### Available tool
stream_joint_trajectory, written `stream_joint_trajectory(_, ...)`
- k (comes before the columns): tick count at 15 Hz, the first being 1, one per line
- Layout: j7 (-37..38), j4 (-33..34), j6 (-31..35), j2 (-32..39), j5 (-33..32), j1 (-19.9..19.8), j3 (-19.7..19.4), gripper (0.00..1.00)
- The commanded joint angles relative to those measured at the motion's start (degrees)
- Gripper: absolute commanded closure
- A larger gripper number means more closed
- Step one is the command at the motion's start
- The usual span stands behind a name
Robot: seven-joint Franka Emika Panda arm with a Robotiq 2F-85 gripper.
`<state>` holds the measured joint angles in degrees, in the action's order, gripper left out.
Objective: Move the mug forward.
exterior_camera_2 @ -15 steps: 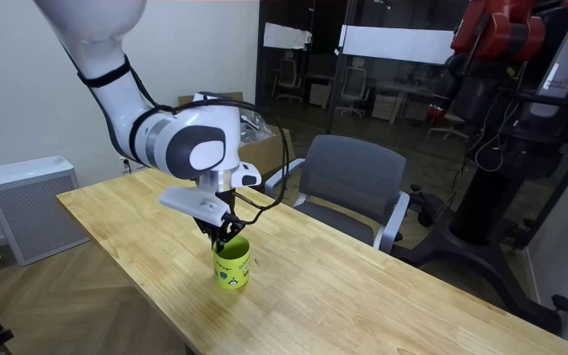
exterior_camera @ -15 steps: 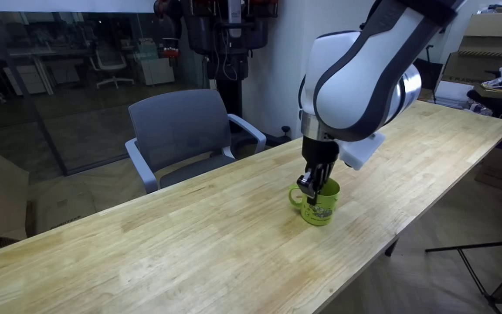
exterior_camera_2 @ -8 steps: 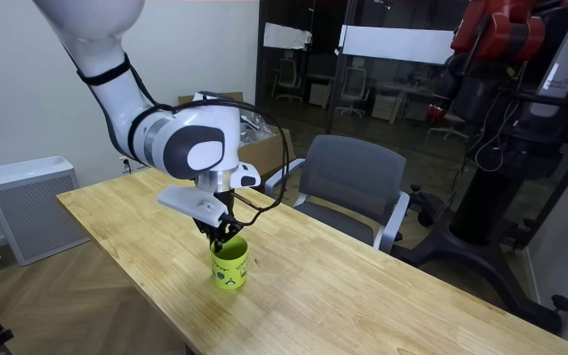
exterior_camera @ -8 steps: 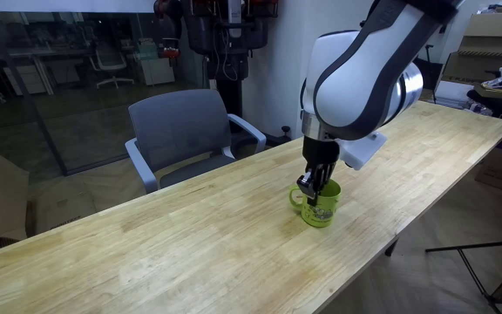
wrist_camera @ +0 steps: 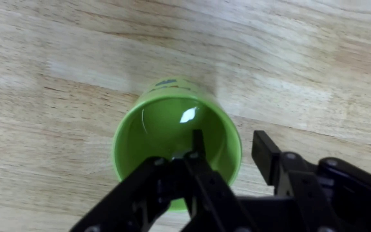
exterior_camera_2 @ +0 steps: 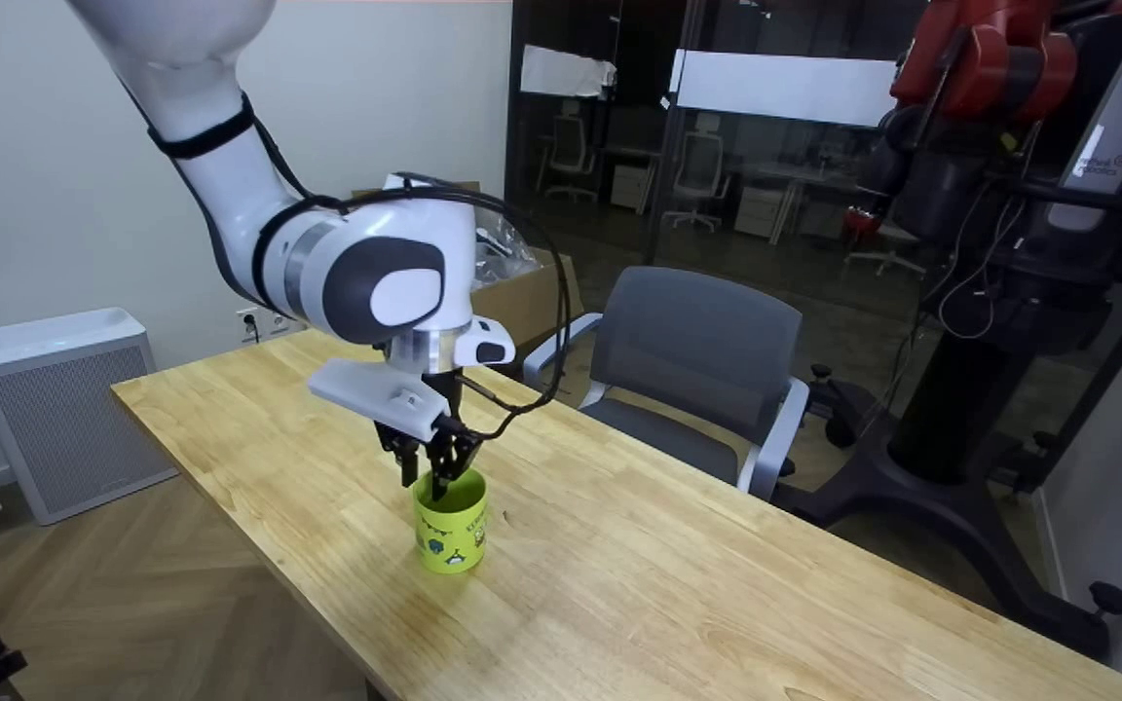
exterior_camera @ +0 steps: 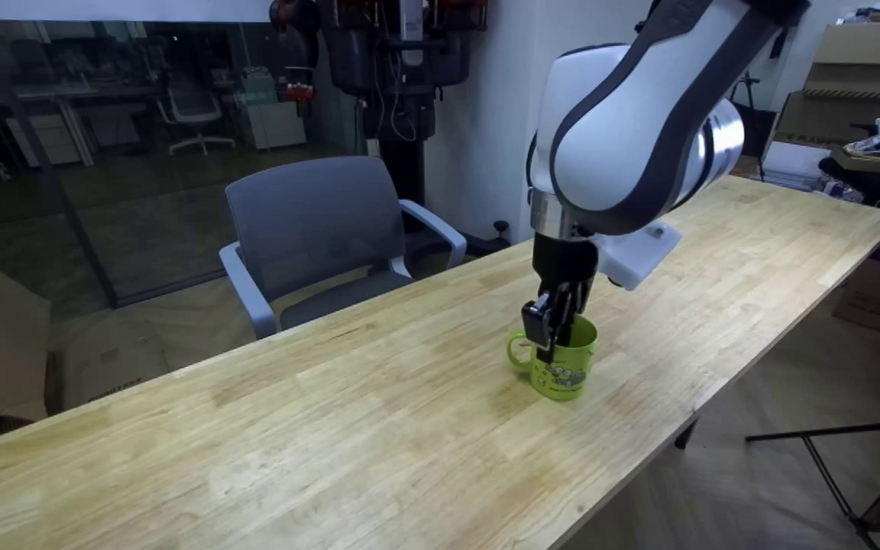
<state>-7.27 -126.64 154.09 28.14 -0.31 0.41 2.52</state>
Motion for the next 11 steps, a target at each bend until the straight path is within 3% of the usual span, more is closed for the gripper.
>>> stream_joint_trajectory(1,3.5,-2.3,-2.2,-5.0,-2.9,2.2,-2.2,0.24)
stream_joint_trajectory(5,4.6,-3.4,-4.8,-8.8,-5.3,3.1,-2.9,0.00)
stream_joint_trajectory(7,1.3,-4.1,-6.0,-10.5,-2.5,1.4,-0.6,0.00)
stream_joint_trajectory(8,1.7,-2.0,-4.8,-7.3,-3.6,1.7,-1.4,0.01)
stream_joint_trajectory(11,1.5,-2.8,-5.6,-9.0,-3.2,1.7,-0.9,0.00)
